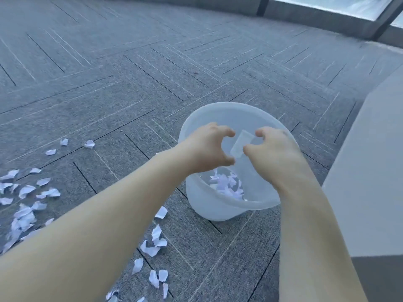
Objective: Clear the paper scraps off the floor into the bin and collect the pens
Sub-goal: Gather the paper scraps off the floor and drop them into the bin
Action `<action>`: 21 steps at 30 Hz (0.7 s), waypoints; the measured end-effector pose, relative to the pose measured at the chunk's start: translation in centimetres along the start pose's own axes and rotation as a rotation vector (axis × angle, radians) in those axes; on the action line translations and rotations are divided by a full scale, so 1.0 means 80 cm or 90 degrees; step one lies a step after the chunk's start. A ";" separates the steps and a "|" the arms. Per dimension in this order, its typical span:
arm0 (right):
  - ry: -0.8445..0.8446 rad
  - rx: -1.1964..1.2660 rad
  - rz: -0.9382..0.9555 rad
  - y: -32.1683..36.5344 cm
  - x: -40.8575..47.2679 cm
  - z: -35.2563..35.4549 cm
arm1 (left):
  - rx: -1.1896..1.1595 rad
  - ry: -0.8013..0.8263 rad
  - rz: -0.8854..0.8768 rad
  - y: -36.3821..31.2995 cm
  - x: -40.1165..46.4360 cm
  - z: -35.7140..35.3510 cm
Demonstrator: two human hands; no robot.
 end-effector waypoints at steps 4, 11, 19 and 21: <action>-0.162 0.190 0.168 0.076 -0.031 0.009 | -0.127 -0.272 -0.057 0.015 -0.048 0.063; 0.074 0.257 0.392 0.158 -0.111 -0.191 | -0.037 -0.336 0.257 0.231 -0.218 0.038; 0.278 -0.190 0.385 0.050 -0.129 -0.413 | 0.196 -0.010 0.532 0.387 -0.375 -0.073; 0.252 -0.225 0.378 0.051 -0.108 -0.429 | 0.196 -0.078 0.610 0.418 -0.389 -0.059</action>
Point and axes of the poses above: each hand's wrist, its own x-axis towards the middle knuckle, its own z-axis out of the back of the hand, y = z × x, the point moved 6 cm from there along x, towards the middle knuckle, and after that the axes turned 4 degrees about -y, right-handed, at the moved point
